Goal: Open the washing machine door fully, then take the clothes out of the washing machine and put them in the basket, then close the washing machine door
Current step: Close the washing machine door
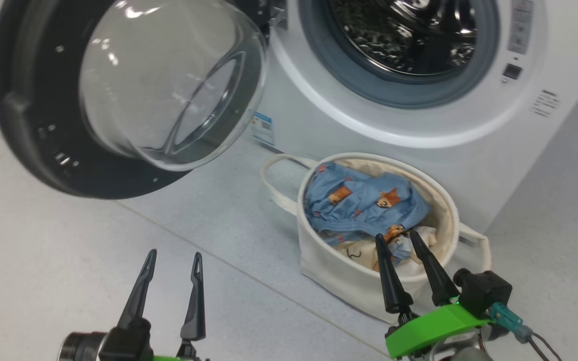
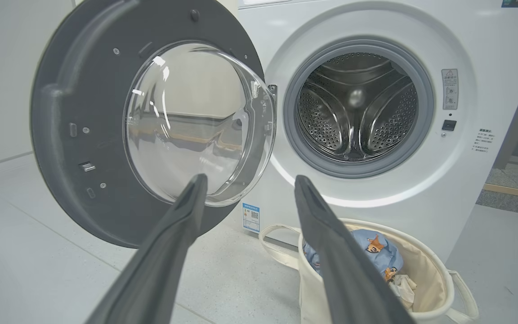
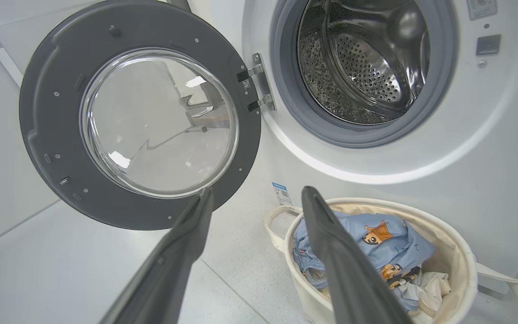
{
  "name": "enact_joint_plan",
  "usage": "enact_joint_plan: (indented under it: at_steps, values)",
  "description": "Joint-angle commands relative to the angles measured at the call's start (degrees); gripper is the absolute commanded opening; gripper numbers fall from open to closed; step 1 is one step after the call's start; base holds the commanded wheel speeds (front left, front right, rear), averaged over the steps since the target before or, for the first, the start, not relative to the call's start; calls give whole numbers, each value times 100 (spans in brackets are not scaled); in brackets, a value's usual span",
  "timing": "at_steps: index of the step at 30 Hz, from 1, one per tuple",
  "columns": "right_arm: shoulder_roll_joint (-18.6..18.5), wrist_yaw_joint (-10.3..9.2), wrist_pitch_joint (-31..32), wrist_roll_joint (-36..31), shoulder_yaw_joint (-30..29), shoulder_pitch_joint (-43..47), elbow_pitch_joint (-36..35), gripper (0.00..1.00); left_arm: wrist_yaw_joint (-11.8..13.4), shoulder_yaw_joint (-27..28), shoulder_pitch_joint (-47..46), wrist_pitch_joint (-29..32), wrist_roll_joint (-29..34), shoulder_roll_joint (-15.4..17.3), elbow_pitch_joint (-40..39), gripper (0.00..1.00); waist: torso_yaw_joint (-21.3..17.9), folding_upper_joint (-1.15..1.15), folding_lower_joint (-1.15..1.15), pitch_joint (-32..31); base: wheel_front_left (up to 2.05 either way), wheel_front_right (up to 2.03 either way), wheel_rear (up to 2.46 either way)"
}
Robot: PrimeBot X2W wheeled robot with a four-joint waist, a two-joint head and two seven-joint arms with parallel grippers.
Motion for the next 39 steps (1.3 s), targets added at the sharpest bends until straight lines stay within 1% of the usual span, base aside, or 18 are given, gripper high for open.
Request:
enact_joint_plan:
  at_steps: [1,10,24,39]
  values:
    - [14,22,-71,-38,141,-152,-193,100,53,140,-133,-27,-13,-10,-217,100,245,0,0,-23,0,0,0]
    - [14,22,-71,-10,198,-30,-180,100,52,113,-40,-27,30,-10,-211,100,731,0,0,-158,0,0,0]
    - [14,22,-71,33,446,-134,-50,100,167,239,137,-27,34,-10,-318,100,756,0,0,-210,0,0,0]
    - [14,22,-71,85,350,-38,-106,100,62,305,81,-27,45,-9,-237,100,719,0,0,-213,0,0,0]
